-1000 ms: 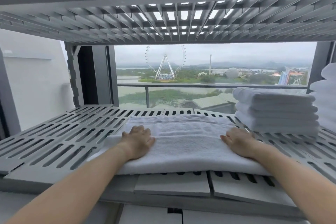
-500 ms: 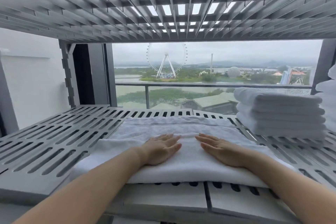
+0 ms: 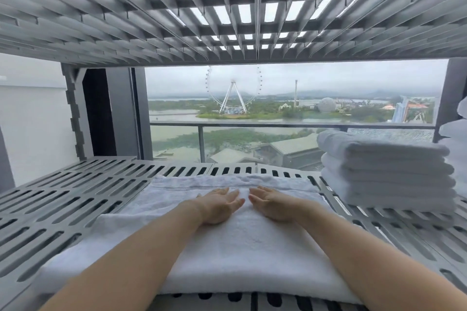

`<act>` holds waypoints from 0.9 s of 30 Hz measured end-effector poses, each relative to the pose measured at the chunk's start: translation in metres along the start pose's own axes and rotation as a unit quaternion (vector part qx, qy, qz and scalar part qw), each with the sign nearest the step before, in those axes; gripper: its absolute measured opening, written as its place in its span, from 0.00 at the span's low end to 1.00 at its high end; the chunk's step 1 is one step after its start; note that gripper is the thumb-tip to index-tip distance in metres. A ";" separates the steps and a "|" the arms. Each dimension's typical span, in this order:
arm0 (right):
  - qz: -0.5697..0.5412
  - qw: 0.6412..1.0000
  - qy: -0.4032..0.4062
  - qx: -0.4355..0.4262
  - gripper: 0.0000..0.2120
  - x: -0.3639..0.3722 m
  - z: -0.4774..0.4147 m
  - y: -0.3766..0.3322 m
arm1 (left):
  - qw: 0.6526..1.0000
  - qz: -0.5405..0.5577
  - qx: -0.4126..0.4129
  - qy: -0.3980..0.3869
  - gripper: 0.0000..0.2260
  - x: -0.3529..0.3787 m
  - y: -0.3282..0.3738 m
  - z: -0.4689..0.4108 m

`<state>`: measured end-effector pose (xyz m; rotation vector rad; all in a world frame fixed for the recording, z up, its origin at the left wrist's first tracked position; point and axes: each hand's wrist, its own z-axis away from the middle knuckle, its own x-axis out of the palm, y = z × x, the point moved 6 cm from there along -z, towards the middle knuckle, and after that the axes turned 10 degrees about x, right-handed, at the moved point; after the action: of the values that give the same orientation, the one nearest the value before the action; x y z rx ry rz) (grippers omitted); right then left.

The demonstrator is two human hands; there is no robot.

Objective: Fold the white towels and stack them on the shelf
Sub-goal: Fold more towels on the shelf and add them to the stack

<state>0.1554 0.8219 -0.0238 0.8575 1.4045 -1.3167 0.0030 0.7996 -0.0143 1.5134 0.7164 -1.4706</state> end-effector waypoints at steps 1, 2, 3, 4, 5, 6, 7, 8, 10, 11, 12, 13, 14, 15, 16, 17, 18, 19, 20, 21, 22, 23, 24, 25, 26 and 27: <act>0.006 1.000 0.006 0.002 0.28 0.000 -0.006 0.002 | 1.000 -0.003 -0.005 0.001 0.28 0.000 0.000 -0.007; 0.009 1.000 0.013 0.006 0.27 0.000 -0.012 0.003 | 1.000 -0.005 -0.010 0.002 0.28 0.000 -0.001 -0.014; 0.010 1.000 0.021 0.008 0.26 -0.001 -0.017 0.004 | 1.000 -0.008 -0.013 0.005 0.28 -0.001 -0.001 -0.021; 0.006 1.000 0.027 0.007 0.25 -0.002 -0.021 0.005 | 1.000 -0.011 -0.014 0.007 0.27 -0.002 0.000 -0.028; -0.002 1.000 0.031 0.004 0.24 -0.003 -0.025 0.005 | 1.000 -0.013 -0.014 0.009 0.27 -0.003 0.001 -0.035; -0.011 0.999 0.032 0.002 0.24 -0.004 -0.028 0.006 | 1.000 -0.014 -0.014 0.010 0.26 -0.004 0.002 -0.041; -0.019 0.999 0.034 0.001 0.23 -0.006 -0.031 0.006 | 1.000 -0.013 -0.015 0.010 0.25 -0.004 0.002 -0.048; -0.026 0.999 0.036 0.000 0.23 -0.008 -0.034 0.006 | 1.000 -0.013 -0.017 0.009 0.25 -0.005 0.002 -0.055; -0.043 0.998 0.044 -0.001 0.22 -0.013 -0.038 0.007 | 1.000 -0.015 -0.020 0.011 0.25 -0.006 0.003 -0.067; -0.048 0.998 0.051 -0.004 0.22 -0.016 -0.040 0.008 | 0.999 -0.019 -0.022 0.014 0.25 -0.008 0.003 -0.073; -0.050 0.997 0.058 -0.006 0.22 -0.018 -0.042 0.008 | 0.999 -0.022 -0.023 0.016 0.25 -0.010 0.003 -0.078; -0.053 0.997 0.063 -0.007 0.21 -0.021 -0.045 0.009 | 0.999 -0.025 -0.023 0.018 0.24 -0.012 0.002 -0.083; -0.059 0.996 0.068 -0.007 0.21 -0.022 -0.047 0.010 | 0.999 -0.028 -0.024 0.019 0.24 -0.014 0.000 -0.086; -0.067 0.995 0.073 -0.007 0.21 -0.023 -0.050 0.011 | 0.999 -0.028 -0.027 0.020 0.24 -0.016 -0.003 -0.089; -0.075 0.994 0.079 -0.007 0.21 -0.023 -0.052 0.012 | 0.999 -0.027 -0.033 0.023 0.24 -0.017 -0.007 -0.092; -0.076 0.993 0.085 -0.009 0.21 -0.021 -0.054 0.013 | 0.999 -0.025 -0.040 0.026 0.24 -0.017 -0.011 -0.095; -0.070 0.993 0.092 -0.010 0.21 -0.019 -0.055 0.013 | 0.998 -0.021 -0.043 0.032 0.24 -0.017 -0.013 -0.099; -0.060 0.994 0.096 -0.012 0.21 -0.017 -0.057 0.014 | 0.998 -0.012 -0.042 0.041 0.23 -0.017 -0.014 -0.103; -0.051 0.994 0.097 -0.011 0.21 -0.015 -0.059 0.014 | 0.998 -0.001 -0.039 0.052 0.23 -0.017 -0.013 -0.105; -0.048 0.994 0.095 -0.008 0.21 -0.014 -0.061 0.015 | 0.997 0.006 -0.037 0.064 0.22 -0.017 -0.012 -0.107; -0.052 0.994 0.092 -0.002 0.22 -0.014 -0.063 0.017 | 0.996 0.008 -0.040 0.074 0.22 -0.017 -0.011 -0.106; -0.060 0.994 0.089 0.008 0.23 -0.015 -0.066 0.019 | 0.996 0.003 -0.046 0.082 0.23 -0.017 -0.011 -0.105; -0.072 0.993 0.088 0.020 0.23 -0.016 -0.068 0.022 | 0.995 -0.009 -0.050 0.090 0.24 -0.017 -0.012 -0.103; -0.085 0.992 0.090 0.032 0.24 -0.018 -0.071 0.025 | 0.994 -0.026 -0.051 0.097 0.25 -0.017 -0.013 -0.102; -0.094 0.990 0.092 0.042 0.24 -0.020 -0.073 0.027 | 0.992 -0.045 -0.050 0.105 0.26 -0.018 -0.014 -0.100; -0.096 0.990 0.092 0.047 0.24 -0.020 -0.075 0.029 | 0.991 -0.062 -0.047 0.113 0.26 -0.019 -0.014 -0.098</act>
<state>0.1737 0.9028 -0.0184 0.9456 1.6110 -1.4899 0.0341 0.8952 -0.0070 1.6024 1.0165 -1.3464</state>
